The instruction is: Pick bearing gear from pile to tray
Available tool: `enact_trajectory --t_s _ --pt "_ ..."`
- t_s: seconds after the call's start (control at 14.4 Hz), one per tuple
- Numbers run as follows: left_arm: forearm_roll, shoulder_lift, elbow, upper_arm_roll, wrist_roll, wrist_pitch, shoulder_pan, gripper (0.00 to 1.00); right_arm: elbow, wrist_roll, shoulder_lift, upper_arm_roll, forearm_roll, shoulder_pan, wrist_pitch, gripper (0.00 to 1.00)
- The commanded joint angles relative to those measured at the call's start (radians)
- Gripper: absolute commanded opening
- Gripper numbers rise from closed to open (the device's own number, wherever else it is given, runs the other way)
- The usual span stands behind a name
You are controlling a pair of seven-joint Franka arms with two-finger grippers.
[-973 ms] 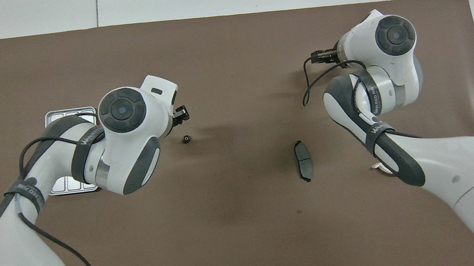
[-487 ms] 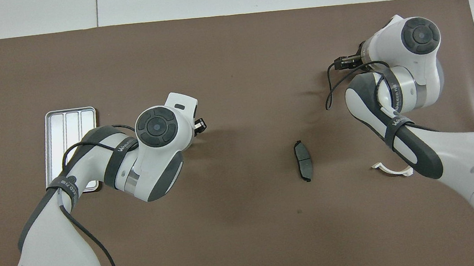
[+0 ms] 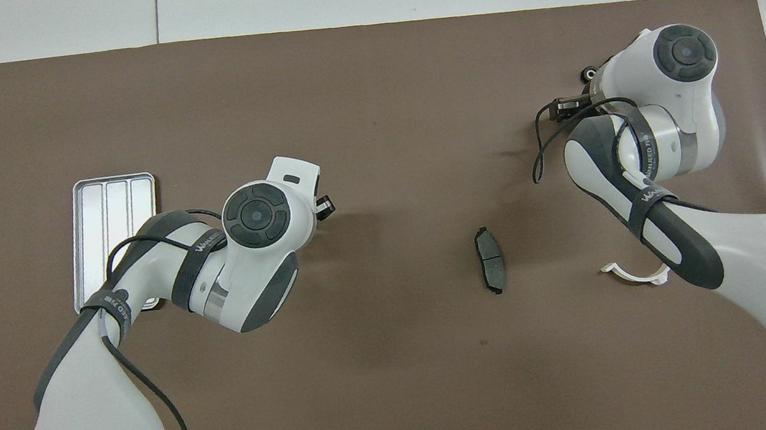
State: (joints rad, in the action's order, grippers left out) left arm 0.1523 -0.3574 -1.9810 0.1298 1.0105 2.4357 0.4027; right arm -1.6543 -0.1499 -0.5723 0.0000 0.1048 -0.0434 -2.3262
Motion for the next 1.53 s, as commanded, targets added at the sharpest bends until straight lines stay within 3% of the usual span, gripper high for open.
enact_trajectory --t_s 0.0,0.14,0.35,0.56,0.83,0.97,1.18,1.46 --pt "0.023 0.025 -0.018 -0.012 0.008 0.005 0.004 0.0 -0.027 0.007 0.022 0.015 0.015 0.025 0.024 0.61" --pt "0.023 0.061 0.014 -0.012 -0.019 -0.074 -0.027 0.0 -0.027 0.016 0.022 0.017 0.015 0.042 0.024 0.59" --pt "0.01 0.173 0.014 -0.006 -0.157 -0.179 -0.126 0.0 -0.042 0.015 0.026 0.017 0.013 0.042 0.024 0.55" --pt "-0.031 0.216 0.016 -0.006 -0.379 -0.216 -0.276 0.0 -0.073 0.012 0.038 0.018 0.0 0.039 0.022 0.54" --pt "-0.117 0.21 -0.005 -0.007 -0.805 -0.17 -0.507 0.0 -0.096 0.012 0.046 0.02 0.0 0.039 0.024 0.53" --pt "-0.16 0.183 -0.021 -0.007 -0.933 -0.123 -0.573 0.0 -0.102 0.01 0.051 0.02 0.0 0.039 0.025 0.46" --pt "-0.211 0.129 -0.057 -0.007 -0.941 -0.044 -0.565 0.0 -0.104 0.01 0.052 0.021 0.0 0.039 0.028 0.36" --pt "-0.211 0.072 -0.091 -0.009 -0.943 0.075 -0.544 0.0 -0.096 0.013 0.055 0.026 0.0 0.037 0.027 0.14"
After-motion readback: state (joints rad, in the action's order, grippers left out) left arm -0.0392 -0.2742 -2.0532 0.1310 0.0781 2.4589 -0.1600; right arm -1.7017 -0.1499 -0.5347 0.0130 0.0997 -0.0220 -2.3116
